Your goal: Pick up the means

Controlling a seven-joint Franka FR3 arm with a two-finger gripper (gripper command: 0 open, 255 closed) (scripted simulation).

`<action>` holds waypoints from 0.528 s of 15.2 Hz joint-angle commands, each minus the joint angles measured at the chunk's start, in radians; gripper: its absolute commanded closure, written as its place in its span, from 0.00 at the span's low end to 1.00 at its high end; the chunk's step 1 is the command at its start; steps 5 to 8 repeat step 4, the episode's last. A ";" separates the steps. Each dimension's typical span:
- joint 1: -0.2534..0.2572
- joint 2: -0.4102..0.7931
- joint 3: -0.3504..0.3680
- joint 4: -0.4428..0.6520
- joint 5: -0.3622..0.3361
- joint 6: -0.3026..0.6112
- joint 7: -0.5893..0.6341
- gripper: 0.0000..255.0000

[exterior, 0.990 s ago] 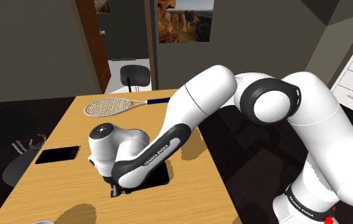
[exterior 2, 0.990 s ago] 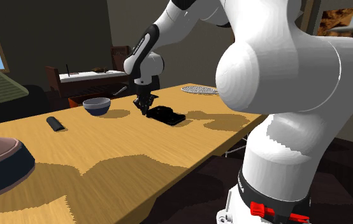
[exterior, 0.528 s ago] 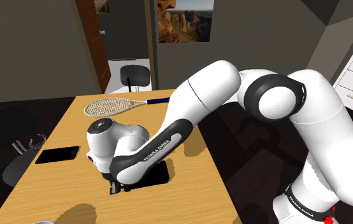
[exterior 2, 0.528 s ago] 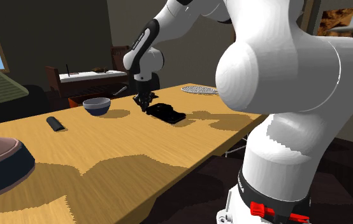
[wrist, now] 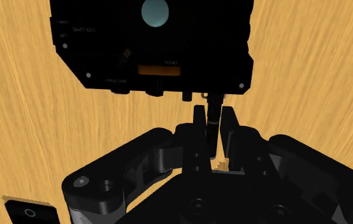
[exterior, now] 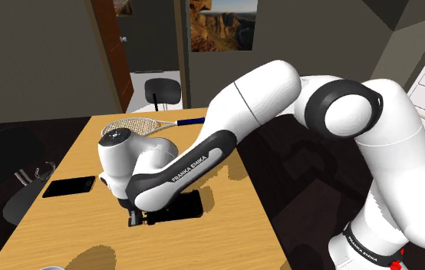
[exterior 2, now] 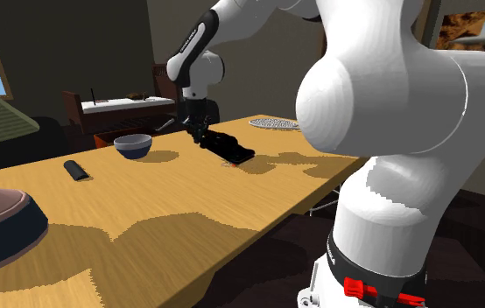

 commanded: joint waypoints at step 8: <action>-0.005 -0.023 0.007 0.005 0.009 -0.027 -0.007 1.00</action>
